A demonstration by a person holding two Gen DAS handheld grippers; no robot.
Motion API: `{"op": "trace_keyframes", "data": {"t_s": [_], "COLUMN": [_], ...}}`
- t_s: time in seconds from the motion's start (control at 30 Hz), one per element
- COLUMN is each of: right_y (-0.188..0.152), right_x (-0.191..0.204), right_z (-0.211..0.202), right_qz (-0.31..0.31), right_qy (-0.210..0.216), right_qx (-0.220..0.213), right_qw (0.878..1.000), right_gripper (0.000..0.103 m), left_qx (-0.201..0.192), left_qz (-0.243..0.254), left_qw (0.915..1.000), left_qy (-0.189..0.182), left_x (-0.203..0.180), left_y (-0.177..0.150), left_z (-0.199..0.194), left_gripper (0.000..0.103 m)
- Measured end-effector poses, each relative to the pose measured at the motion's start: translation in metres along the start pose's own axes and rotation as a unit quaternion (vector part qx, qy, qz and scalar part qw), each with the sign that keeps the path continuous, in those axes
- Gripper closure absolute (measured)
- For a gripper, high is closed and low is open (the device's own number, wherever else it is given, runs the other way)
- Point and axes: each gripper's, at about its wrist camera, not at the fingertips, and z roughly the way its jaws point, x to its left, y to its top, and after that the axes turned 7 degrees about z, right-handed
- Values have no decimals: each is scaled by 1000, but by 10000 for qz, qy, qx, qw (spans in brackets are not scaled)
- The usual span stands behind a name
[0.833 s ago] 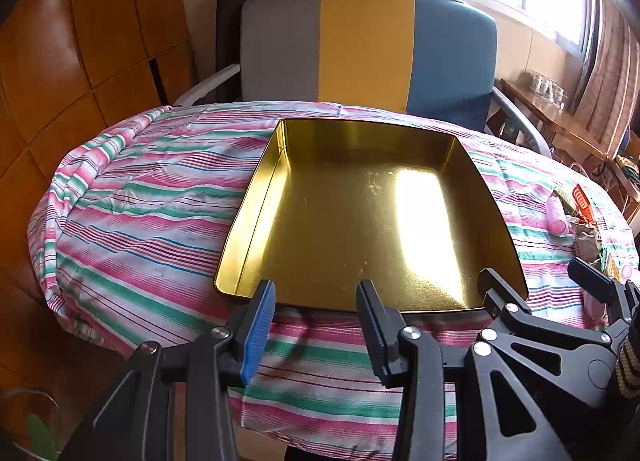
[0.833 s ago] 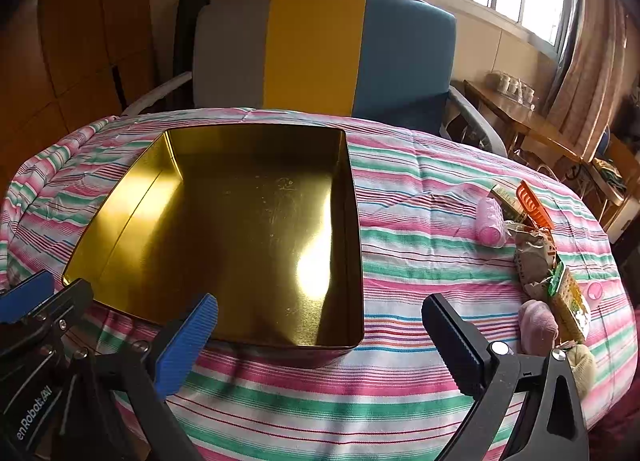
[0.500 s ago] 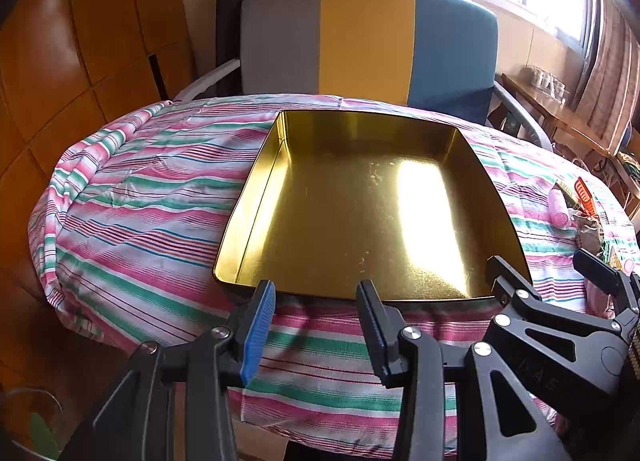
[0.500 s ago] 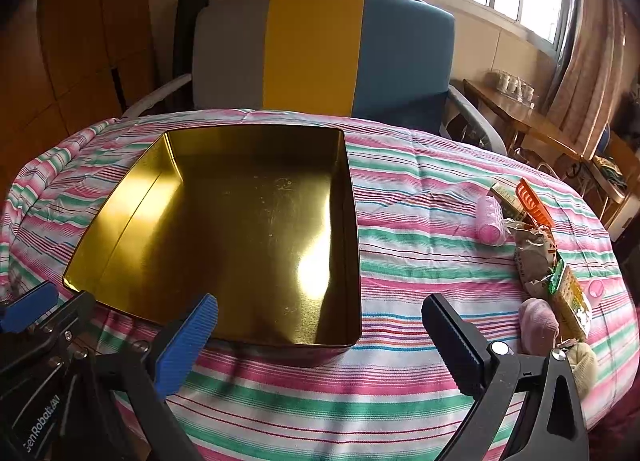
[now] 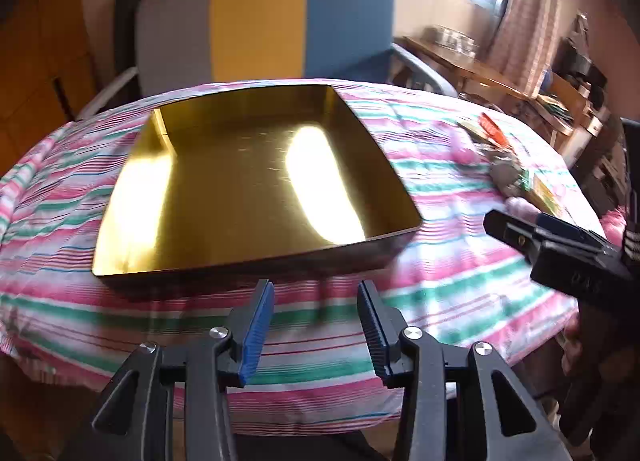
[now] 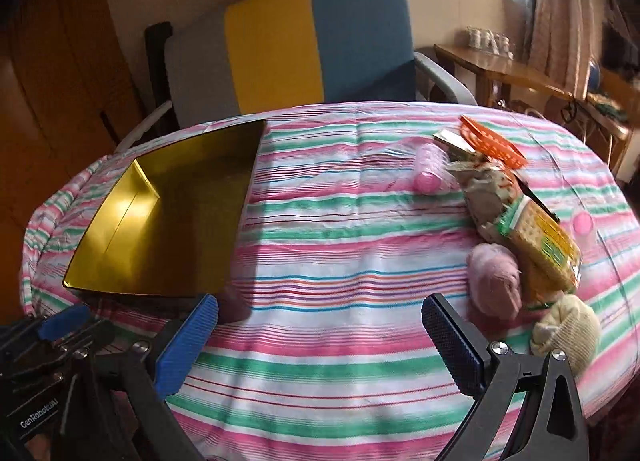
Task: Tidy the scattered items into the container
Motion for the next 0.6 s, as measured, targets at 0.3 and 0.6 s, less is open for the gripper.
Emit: {"op": "trace_keyframes", "data": {"t_s": [0.3, 0.6], "right_y": [-8, -7], "right_x": [-159, -172], "right_z": [-46, -23], "right_qz": [1985, 2136], "right_qy": [174, 1782], "right_qx": [-217, 420], "right_qw": [9797, 9596], "right_gripper": [0, 0], "left_qx": [224, 663], "left_qz": [1147, 1185], "left_qw": [9860, 9710], "left_qy": [-1186, -1966], "left_x": [-75, -119], "left_y": [10, 38], "left_z": [21, 60], "left_gripper": [55, 55]}}
